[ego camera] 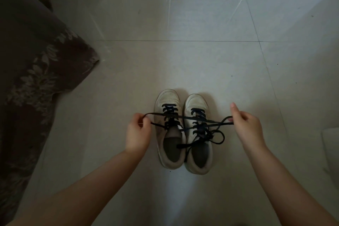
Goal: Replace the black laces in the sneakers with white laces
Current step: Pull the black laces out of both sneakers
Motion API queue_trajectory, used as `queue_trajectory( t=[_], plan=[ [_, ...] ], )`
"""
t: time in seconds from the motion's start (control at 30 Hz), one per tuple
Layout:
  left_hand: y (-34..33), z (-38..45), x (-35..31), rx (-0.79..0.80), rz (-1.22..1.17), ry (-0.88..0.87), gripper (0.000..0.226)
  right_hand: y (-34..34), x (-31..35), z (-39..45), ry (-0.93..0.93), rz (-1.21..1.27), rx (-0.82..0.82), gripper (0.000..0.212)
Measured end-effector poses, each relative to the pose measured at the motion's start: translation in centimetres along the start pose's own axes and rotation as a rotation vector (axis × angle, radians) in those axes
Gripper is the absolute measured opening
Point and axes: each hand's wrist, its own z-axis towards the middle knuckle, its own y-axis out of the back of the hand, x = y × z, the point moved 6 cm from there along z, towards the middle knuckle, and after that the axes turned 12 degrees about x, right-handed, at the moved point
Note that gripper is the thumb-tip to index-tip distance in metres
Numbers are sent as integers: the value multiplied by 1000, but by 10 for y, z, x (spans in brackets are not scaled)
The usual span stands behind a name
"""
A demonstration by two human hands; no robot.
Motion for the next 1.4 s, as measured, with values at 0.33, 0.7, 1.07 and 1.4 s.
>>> queue_trajectory(
  t=[0.33,0.7,1.07,1.4],
  plan=[
    [0,-19,-14,-97,617,-296,38,-92,75,-31,823,-526,335,15],
    [-31,-45,-15,174,789,-683,22,-142,82,-34,1025,-744,514,25],
    [-28,-19,-4,248,664,-160,33,-138,73,-28,786,-637,614,14],
    [-27,-24,-11,201,821,-208,18,-128,58,-12,241,-245,818,16]
  ],
)
